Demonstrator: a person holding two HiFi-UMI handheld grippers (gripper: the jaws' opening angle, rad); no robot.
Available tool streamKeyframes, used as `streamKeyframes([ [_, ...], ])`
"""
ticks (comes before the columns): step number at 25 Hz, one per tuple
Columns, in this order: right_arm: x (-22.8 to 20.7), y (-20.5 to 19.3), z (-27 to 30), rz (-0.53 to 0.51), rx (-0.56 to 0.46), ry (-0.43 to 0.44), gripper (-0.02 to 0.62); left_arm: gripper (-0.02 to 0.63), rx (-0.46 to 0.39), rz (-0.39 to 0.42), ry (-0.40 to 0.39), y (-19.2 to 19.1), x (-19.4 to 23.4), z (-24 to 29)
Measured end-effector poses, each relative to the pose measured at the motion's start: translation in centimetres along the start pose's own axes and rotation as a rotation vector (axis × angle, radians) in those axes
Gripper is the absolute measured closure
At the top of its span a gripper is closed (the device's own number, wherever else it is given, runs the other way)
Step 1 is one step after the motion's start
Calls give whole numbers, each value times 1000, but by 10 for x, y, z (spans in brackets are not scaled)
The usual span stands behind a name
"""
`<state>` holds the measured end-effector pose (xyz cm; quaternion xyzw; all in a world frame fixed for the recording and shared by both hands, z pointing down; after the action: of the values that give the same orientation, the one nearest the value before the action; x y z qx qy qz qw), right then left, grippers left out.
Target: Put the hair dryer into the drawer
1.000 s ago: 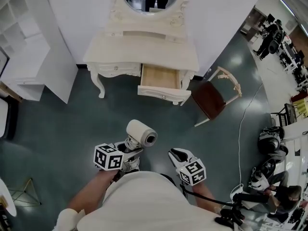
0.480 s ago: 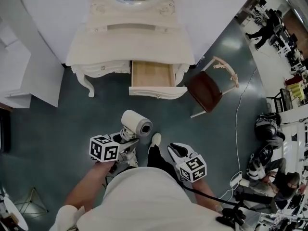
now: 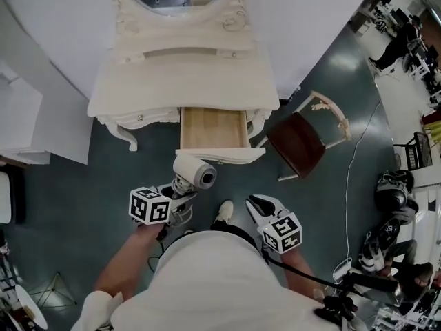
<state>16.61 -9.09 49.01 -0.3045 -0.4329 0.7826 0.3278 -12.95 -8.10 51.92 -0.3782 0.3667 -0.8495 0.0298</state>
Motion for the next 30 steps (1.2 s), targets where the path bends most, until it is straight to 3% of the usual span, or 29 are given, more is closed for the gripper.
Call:
streamKeyframes([
  [8, -93, 12, 2, 13, 26, 1, 548, 348, 59, 21, 51, 52, 22, 80],
  [15, -124, 22, 23, 66, 41, -45, 549, 347, 189, 84, 37, 90, 55, 141],
  [23, -147, 65, 44, 116, -9, -207, 549, 347, 353, 178, -11, 130, 110, 209],
  [30, -148, 74, 53, 177, -10, -337, 549, 347, 477, 272, -42, 143, 146, 255],
])
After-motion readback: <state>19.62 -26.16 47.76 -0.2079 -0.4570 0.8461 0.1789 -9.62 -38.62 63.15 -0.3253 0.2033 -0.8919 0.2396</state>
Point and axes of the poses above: the fingertips, and each gripper's own axes: z forward along the fingers, x to its left, y out of its top, the point moved 9 cm from there along -z, backward along the fingers, and after that the axes turned 9 degrees about -x, right-handed, at the moved point
